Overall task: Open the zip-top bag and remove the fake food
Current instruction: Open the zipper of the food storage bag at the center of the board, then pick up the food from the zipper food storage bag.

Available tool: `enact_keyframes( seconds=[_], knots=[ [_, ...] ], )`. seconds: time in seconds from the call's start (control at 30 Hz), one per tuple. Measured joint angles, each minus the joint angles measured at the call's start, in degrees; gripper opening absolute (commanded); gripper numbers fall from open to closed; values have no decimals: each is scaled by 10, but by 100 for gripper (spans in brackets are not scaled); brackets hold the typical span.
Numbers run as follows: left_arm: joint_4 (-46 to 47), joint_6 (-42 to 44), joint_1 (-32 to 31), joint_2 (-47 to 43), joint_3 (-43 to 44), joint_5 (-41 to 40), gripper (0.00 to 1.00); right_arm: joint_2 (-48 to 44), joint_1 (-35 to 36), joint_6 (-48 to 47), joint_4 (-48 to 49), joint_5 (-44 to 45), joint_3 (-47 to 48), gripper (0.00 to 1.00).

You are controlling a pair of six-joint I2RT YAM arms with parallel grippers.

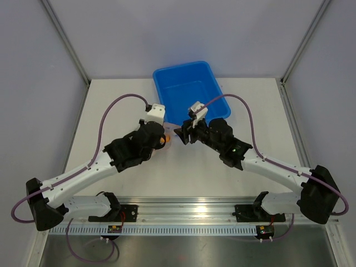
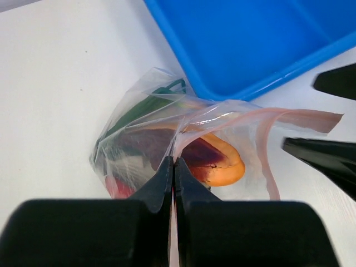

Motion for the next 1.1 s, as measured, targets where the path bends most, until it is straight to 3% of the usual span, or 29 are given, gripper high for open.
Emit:
enact_keyframes(
  seconds=[0.17, 0.33, 0.67, 0.9, 1.1],
  knots=[
    [26, 4, 0, -10, -24, 0, 0, -85, 0, 23, 10, -26, -50, 61],
    [57, 7, 0, -49, -70, 20, 0, -125, 0, 60, 59, -85, -104, 53],
    [95, 11, 5, -92, -119, 63, 0, -46, 3, 102, 124, -241, -112, 50],
    [106, 7, 10, -101, -131, 87, 0, 20, 15, 101, 127, -269, -99, 51],
    [111, 0, 17, -120, -136, 112, 0, 70, 27, 94, 107, -242, -69, 53]
  ],
)
